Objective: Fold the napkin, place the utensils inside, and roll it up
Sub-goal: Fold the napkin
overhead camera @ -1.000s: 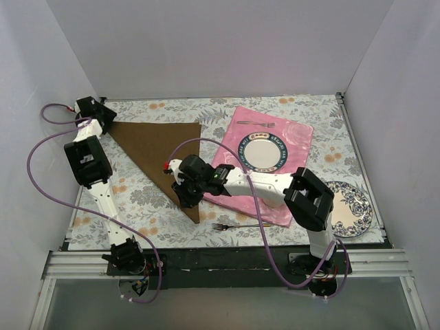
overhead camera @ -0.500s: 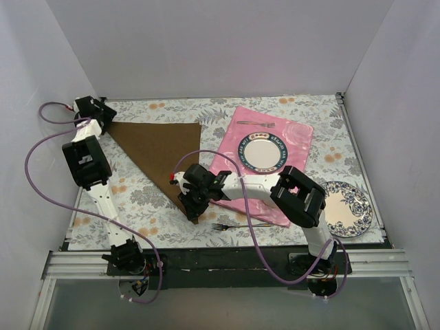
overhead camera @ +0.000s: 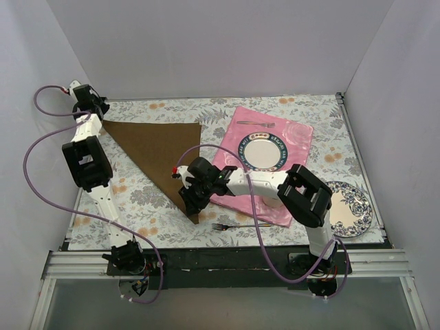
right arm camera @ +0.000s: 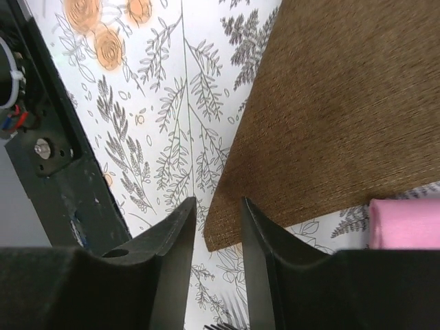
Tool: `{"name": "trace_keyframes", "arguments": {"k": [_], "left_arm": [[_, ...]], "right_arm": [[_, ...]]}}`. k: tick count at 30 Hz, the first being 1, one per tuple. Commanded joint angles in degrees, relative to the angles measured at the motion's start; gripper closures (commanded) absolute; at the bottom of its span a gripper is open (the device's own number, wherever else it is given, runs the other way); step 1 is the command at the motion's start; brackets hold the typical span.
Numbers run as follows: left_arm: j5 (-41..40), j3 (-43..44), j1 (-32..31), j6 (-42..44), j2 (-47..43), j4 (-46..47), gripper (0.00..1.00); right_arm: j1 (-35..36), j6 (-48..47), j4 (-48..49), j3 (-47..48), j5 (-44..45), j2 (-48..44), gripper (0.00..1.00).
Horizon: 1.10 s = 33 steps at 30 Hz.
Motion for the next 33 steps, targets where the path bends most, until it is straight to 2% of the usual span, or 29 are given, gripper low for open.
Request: {"name": "trace_keyframes", "arguments": {"k": [1,3,4,7,23,33], "left_arm": [[-0.5,2.8,-0.1,2.1,2.3,-0.9,0.86],[-2.0,2.3,-0.2,2.0,2.3,-1.6,0.90],[-2.9,2.1,-0.4,1.8,2.5,-2.0,1.00],[-5.5,1.7,-0.5,1.1,2.9,-3.6,1.00],[-7.6,3.3,-0.5,-0.8,8.1,-2.8,1.00],[-9.9,2.5,-0.5,0.9,9.1,0.9,1.00]], "right_arm": [[-1.5,0.5,2.9,3.4,-4.9,-2.1,0.62],[-1.9,0.9,3.1,3.4,-5.5,-1.5,0.62],[-1.9,1.3,3.2,3.4,-6.0,-1.3,0.63],[-2.2,1.5,3.6,3.2,-6.6,-1.1,0.63],[-2.6,1.0,2.5,4.8,-7.7,1.2,0.63],[-2.3,2.0,3.4,-0.5,-7.6,3.5,0.65]]}}
